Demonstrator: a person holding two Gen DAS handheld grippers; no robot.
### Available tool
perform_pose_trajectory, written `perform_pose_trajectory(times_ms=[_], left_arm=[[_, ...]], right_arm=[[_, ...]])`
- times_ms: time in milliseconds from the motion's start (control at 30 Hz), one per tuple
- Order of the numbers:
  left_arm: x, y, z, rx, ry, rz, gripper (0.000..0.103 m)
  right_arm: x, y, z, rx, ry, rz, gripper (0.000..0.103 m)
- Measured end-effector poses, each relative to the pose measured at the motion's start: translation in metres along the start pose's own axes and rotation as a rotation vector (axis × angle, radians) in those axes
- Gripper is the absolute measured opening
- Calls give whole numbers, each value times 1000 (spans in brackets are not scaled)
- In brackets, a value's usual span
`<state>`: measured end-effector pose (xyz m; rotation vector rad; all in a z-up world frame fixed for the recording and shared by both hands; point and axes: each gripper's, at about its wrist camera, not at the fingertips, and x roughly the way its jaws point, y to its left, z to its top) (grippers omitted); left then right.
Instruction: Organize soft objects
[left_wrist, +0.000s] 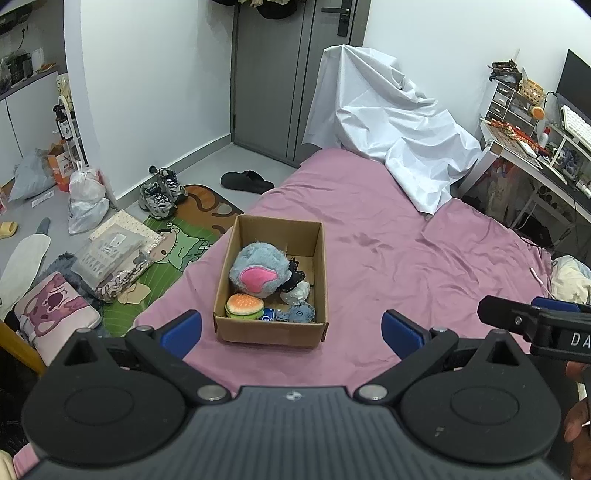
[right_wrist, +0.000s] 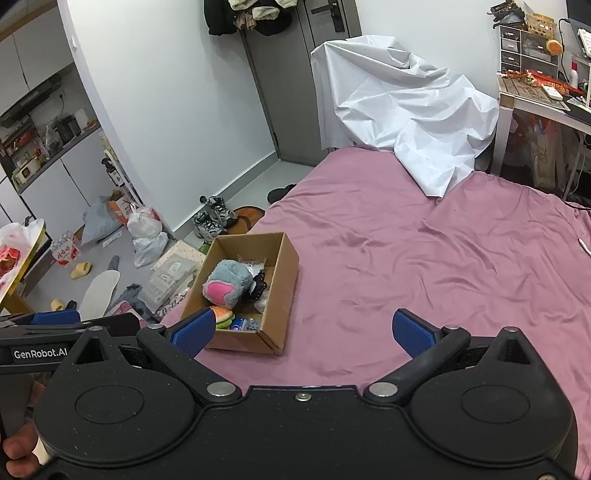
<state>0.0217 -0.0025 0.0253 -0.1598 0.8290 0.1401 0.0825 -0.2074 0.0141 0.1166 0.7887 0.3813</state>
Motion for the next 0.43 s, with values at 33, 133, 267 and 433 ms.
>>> perform_pose_trajectory(times_ms=[33, 133, 267, 433], left_arm=[[1, 0, 0, 0, 1, 0, 103], [2, 1, 0, 1, 3, -4, 103], [2, 1, 0, -1, -10, 6, 103], [-2, 2, 2, -11, -31, -5, 103]], right_arm=[[1, 0, 0, -2, 2, -1, 103], [4, -1, 0, 3, 9, -2, 103], [7, -2, 0, 6, 19, -7, 103], [8, -2, -1, 11, 25, -12, 103]])
